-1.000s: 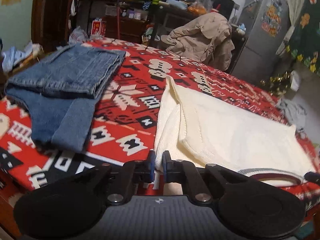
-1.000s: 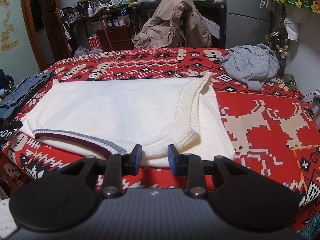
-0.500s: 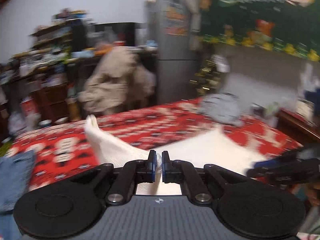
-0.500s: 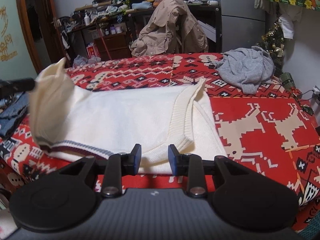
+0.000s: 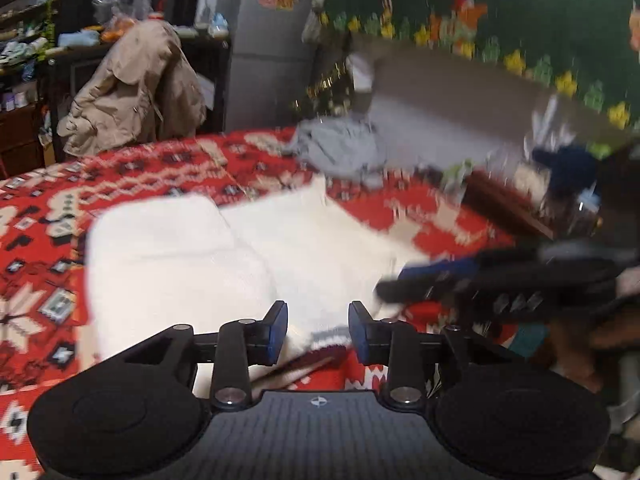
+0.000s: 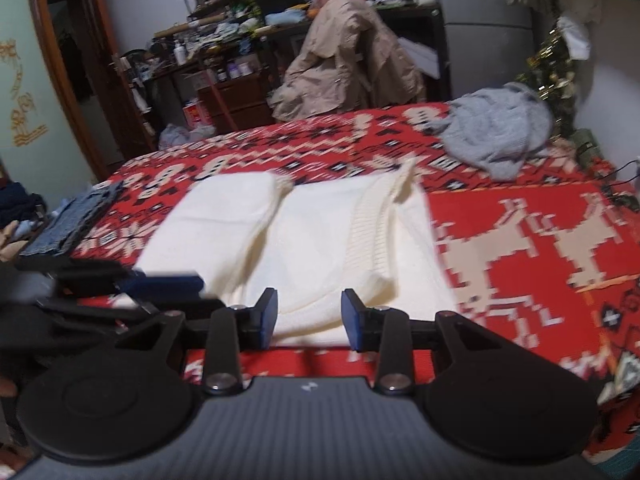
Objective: Fold clothes
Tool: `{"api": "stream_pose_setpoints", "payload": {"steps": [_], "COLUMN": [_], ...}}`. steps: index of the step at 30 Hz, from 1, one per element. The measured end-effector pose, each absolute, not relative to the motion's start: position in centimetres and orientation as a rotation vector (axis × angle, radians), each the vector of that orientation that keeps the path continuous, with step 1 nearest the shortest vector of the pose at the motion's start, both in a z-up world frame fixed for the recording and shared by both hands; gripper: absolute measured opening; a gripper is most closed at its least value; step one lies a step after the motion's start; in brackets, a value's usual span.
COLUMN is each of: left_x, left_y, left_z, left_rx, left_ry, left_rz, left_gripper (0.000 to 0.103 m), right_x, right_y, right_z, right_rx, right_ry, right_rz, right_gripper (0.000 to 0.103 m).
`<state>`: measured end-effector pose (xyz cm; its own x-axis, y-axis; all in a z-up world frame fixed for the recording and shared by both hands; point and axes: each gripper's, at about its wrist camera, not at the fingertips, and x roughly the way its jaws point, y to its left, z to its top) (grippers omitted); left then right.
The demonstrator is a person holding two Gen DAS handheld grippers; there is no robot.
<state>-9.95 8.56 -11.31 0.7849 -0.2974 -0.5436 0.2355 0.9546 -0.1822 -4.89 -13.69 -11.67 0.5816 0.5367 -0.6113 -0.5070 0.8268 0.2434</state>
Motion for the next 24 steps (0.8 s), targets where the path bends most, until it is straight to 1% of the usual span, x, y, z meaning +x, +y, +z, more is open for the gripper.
{"api": "stream_pose_setpoints", "payload": {"steps": [4, 5, 6, 7, 8, 9, 12, 13, 14, 16, 17, 18, 21, 24], "left_x": [-11.2, -11.4, -11.4, -11.3, -11.3, -11.2, -11.2, -11.2, -11.2, -11.2, -11.3, -11.3, -11.5, -11.6], "left_y": [11.9, 12.8, 13.7, 14.6, 15.5, 16.1, 17.1, 17.0, 16.8, 16.4, 16.2, 16.1, 15.6, 15.8], "left_z": [-10.6, -10.7, -10.8, -11.1, -11.4, -11.7, -12.4, -12.5, -12.6, -12.9, -13.1, -13.2, -13.7, -13.9], "left_rx": [-0.189, -0.208, -0.233, -0.26, -0.287, -0.305, -0.335, -0.328, -0.319, -0.295, -0.278, -0.261, -0.209, -0.218], "left_ry": [0.58, 0.577, 0.582, 0.593, 0.604, 0.613, 0.629, 0.633, 0.637, 0.649, 0.654, 0.657, 0.669, 0.666], "left_rz": [-0.215, -0.19, -0.165, -0.148, -0.132, -0.123, -0.115, -0.118, -0.121, -0.125, -0.124, -0.122, -0.117, -0.121], "left_gripper": [0.033, 0.031, 0.025, 0.015, 0.012, 0.011, 0.011, 0.011, 0.011, 0.011, 0.011, 0.011, 0.011, 0.011], "right_x": [-5.1, -5.1, -5.1, -5.0, -5.0, -4.8, -4.2, -4.2, -4.2, -4.5, -4.8, -5.0, -4.8, -4.5], "right_y": [-11.6, -11.0, -10.3, -9.7, -9.1, -8.5, -7.0, -6.6, -6.2, -5.7, -5.5, -5.4, -6.9, -8.5], "right_z": [-12.1, -12.2, -12.4, -12.6, -12.8, -13.0, -13.5, -13.5, -13.4, -13.1, -12.8, -12.5, -12.5, -12.5], "right_rx": [0.052, 0.055, 0.053, 0.048, 0.042, 0.034, 0.014, -0.002, -0.019, -0.055, -0.074, -0.092, -0.03, 0.036], "right_ry": [0.75, 0.757, 0.768, 0.778, 0.788, 0.801, 0.833, 0.831, 0.827, 0.817, 0.81, 0.804, 0.825, 0.847], "right_rz": [0.688, 0.712, 0.731, 0.74, 0.748, 0.746, 0.721, 0.724, 0.727, 0.727, 0.723, 0.719, 0.703, 0.686], "right_gripper": [0.038, 0.038, 0.038, 0.037, 0.033, 0.031, 0.03, 0.026, 0.016, 0.01, 0.004, 0.0, 0.0, 0.0]}}
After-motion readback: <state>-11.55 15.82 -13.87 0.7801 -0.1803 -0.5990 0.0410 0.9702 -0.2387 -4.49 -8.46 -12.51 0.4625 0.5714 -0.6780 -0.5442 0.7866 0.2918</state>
